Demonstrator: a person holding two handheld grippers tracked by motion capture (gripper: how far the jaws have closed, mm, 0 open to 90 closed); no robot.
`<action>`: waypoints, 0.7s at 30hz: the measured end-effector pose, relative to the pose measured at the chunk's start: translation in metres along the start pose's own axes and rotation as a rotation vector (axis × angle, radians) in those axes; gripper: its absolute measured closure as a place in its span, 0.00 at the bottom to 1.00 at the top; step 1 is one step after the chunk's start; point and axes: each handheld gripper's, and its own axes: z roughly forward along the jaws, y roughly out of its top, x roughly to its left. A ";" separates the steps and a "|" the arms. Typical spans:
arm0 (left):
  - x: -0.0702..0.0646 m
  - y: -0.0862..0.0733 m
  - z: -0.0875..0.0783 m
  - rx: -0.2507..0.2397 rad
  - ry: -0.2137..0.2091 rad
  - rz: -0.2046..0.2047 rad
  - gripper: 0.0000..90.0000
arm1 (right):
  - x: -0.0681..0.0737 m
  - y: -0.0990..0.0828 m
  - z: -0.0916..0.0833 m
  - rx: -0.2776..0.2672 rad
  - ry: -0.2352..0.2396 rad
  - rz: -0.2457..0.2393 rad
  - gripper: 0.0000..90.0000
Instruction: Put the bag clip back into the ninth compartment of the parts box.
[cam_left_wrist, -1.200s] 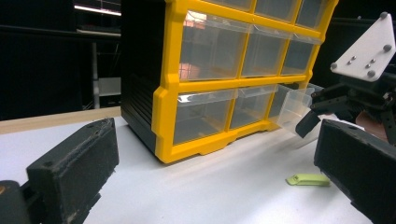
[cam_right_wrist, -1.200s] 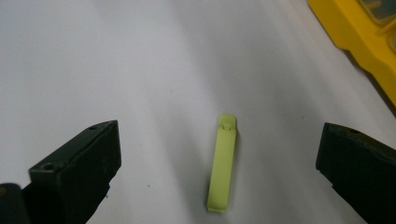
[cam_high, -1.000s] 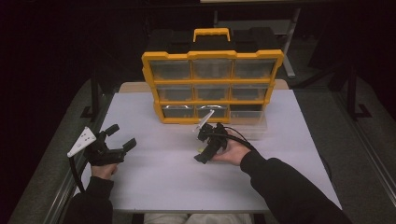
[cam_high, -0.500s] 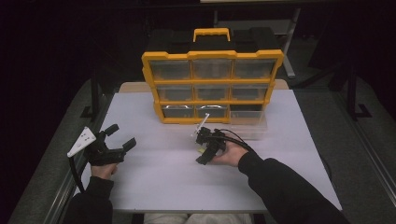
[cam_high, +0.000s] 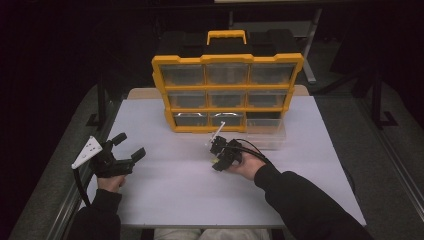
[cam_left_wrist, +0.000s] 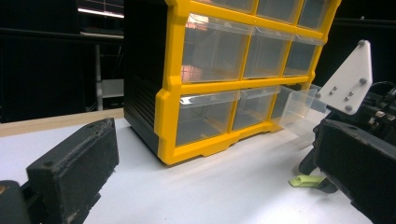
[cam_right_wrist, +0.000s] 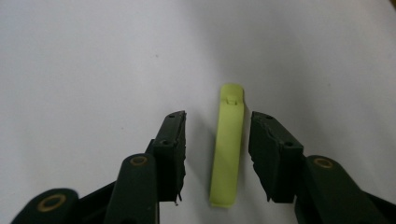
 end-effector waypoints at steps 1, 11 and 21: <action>0.000 0.000 0.000 0.000 0.000 0.000 0.00 | -0.001 0.000 0.001 0.009 -0.008 0.003 0.65; 0.001 -0.001 0.000 0.004 0.000 -0.004 0.00 | -0.001 -0.001 0.002 0.002 -0.002 0.034 0.86; 0.001 -0.001 0.001 0.002 -0.002 -0.004 0.00 | -0.006 -0.003 -0.009 -0.045 0.057 0.053 0.86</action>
